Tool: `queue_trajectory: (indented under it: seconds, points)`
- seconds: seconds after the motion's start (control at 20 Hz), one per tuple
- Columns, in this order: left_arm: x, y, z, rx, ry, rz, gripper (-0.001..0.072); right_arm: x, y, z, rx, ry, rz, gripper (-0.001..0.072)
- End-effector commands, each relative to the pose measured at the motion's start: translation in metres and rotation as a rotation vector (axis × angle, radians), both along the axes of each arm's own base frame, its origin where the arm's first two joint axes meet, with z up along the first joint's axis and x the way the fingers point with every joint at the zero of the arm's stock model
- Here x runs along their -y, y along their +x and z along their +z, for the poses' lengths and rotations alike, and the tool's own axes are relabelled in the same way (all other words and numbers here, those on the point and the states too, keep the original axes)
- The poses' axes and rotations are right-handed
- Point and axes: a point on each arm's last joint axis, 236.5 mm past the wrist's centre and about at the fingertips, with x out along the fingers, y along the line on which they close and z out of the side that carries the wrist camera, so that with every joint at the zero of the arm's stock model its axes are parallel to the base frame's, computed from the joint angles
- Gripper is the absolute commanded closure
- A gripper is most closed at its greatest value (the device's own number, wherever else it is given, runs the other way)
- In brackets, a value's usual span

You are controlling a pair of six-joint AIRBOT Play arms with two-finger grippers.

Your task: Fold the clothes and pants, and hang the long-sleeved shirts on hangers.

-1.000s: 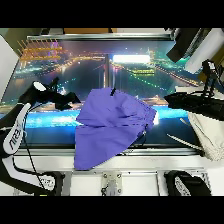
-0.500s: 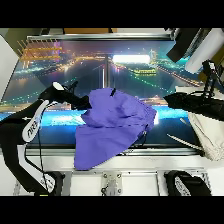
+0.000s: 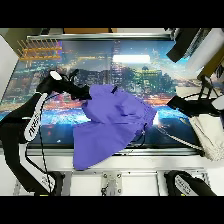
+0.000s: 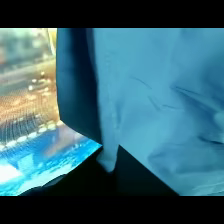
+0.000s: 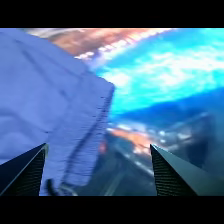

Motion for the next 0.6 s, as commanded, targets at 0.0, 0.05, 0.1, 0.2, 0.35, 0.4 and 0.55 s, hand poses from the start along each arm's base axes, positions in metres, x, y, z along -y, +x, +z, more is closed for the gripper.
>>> queue_trajectory:
  seconds: [0.0, 0.05, 0.1, 0.2, 0.35, 0.4, 0.55]
  points:
    - [-0.001, 0.000, 0.004, -0.003, -0.005, -0.009, 0.0700, 0.009, 0.005, -0.073, -0.167, 0.051, -0.034, 0.0021]
    - [0.000, 0.000, 0.004, -0.003, -0.005, -0.010, 0.0700, -0.001, 0.010, -0.089, -0.180, 0.093, -0.015, 0.0021]
    - [0.001, -0.001, 0.004, -0.002, -0.005, -0.013, 0.0700, -0.011, 0.015, -0.100, -0.186, 0.140, -0.001, 0.0021]
    - [0.001, -0.001, 0.004, -0.002, -0.005, -0.012, 0.0700, -0.035, 0.027, -0.114, -0.170, 0.233, 0.022, 0.0022]
    - [0.001, 0.000, 0.004, 0.000, -0.004, -0.011, 0.0700, -0.059, 0.041, -0.125, -0.136, 0.294, 0.048, 0.0138]
    - [0.001, 0.000, 0.004, 0.001, -0.004, -0.010, 0.0701, -0.064, 0.045, -0.127, -0.128, 0.302, 0.045, 0.0139]
    - [0.001, 0.000, 0.004, 0.001, -0.005, -0.010, 0.0700, -0.070, 0.052, -0.130, -0.114, 0.307, 0.029, 0.0139]
